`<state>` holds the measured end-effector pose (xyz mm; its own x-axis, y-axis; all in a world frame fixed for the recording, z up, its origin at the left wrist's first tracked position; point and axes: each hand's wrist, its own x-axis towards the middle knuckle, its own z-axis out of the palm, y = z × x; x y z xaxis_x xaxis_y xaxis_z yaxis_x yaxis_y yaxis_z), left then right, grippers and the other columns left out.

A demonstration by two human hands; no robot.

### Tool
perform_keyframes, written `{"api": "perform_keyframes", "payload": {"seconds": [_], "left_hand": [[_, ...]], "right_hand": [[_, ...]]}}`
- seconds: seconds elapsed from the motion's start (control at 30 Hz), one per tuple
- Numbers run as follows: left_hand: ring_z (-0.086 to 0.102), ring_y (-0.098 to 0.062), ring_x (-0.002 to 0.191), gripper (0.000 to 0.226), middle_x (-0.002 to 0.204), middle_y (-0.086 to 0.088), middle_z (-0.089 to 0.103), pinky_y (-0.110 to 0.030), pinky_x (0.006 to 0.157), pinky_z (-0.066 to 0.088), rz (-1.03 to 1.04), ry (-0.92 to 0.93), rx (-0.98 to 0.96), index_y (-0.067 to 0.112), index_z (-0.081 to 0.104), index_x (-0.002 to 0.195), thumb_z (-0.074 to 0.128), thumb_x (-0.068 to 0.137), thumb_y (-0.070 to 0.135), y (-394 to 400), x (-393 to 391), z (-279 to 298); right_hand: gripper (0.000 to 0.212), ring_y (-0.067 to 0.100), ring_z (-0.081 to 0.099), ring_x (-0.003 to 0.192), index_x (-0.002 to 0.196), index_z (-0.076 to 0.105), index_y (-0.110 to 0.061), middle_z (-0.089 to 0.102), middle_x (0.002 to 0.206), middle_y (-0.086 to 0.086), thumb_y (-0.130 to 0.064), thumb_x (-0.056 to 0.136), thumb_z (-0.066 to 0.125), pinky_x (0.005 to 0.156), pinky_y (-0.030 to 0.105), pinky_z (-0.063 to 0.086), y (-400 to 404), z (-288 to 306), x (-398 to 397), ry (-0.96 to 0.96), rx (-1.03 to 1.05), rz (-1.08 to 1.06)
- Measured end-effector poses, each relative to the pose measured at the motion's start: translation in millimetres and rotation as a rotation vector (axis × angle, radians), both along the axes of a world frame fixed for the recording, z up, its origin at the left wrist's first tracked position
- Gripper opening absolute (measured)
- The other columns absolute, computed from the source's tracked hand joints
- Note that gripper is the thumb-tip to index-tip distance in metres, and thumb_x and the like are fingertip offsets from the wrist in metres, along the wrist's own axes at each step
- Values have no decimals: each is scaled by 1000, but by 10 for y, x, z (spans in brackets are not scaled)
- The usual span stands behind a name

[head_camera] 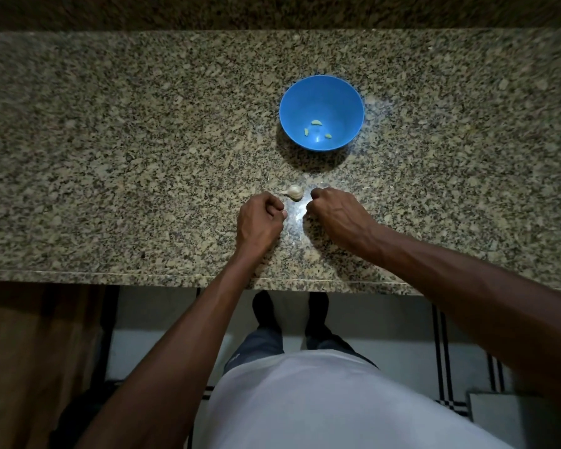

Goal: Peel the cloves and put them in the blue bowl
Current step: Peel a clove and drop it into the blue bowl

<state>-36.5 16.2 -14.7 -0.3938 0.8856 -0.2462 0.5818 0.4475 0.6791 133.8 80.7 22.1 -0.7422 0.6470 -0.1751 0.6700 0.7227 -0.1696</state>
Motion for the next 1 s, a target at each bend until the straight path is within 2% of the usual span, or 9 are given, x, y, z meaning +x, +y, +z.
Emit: {"api": "perform_keyframes", "payload": {"seconds": [0.1,0.2,0.3,0.4,0.53,0.63,0.73,0.9,1.0], "left_hand": [[70,-13,84,12,90,5,74,-36,75,61,-2,17,-21,22,70,90,67,93,11,3,28,54],[71,-11,82,8,90,5,75,-30,72,62,-1,-39,-20,20,73,91,71,91,12,-4,59,81],[71,-5,81,13,90,4,76,-16,69,58,-4,-169,29,17,77,98,77,87,8,-27,101,127],[72,-3,83,25,98,-5,76,-12,71,56,-35,-352,105,11,77,110,78,87,1,-61,170,205],[73,-1,93,24,105,0,78,-14,78,57,-87,-348,179,11,79,112,77,89,6,-58,261,218],[74,-3,91,18,102,3,79,-21,81,60,-101,-250,219,14,81,108,77,90,11,-47,283,211],[73,-8,82,16,96,0,79,-20,70,60,-167,-99,266,13,80,108,75,93,14,-51,302,208],[71,-11,70,17,87,-2,79,-23,62,59,-169,42,282,12,82,102,70,94,3,-60,365,224],[60,-7,57,21,74,-2,73,-15,51,46,-222,142,231,12,82,88,67,92,-3,-44,368,213]], "right_hand": [[11,23,50,70,90,73,-3,46,80,4,-3,95,63,56,37,43,-32,-18,20,28,8,4],[10,21,53,67,81,72,-7,53,79,4,-6,89,67,55,38,46,-48,-59,73,160,-96,-156],[12,19,65,62,85,79,-6,70,77,11,-2,91,68,55,41,56,-37,-79,117,449,-490,-492],[12,29,77,79,107,78,-3,79,86,15,-4,97,72,79,48,66,-54,-92,189,740,-849,-788],[16,29,72,77,107,75,7,78,93,23,-3,95,73,78,40,64,-108,-36,260,888,-1053,-793],[20,33,74,78,106,77,5,79,89,18,-10,93,77,80,45,65,-95,-53,284,846,-1014,-796],[18,31,78,77,100,80,-4,79,81,11,-18,90,82,79,53,65,-57,-67,246,726,-868,-794],[17,14,76,63,94,84,-11,78,73,2,-27,86,86,64,42,66,-91,-5,131,627,-606,-735],[17,11,74,62,97,84,-10,79,79,3,-25,88,84,59,37,65,-116,-20,92,587,-494,-688]]}}
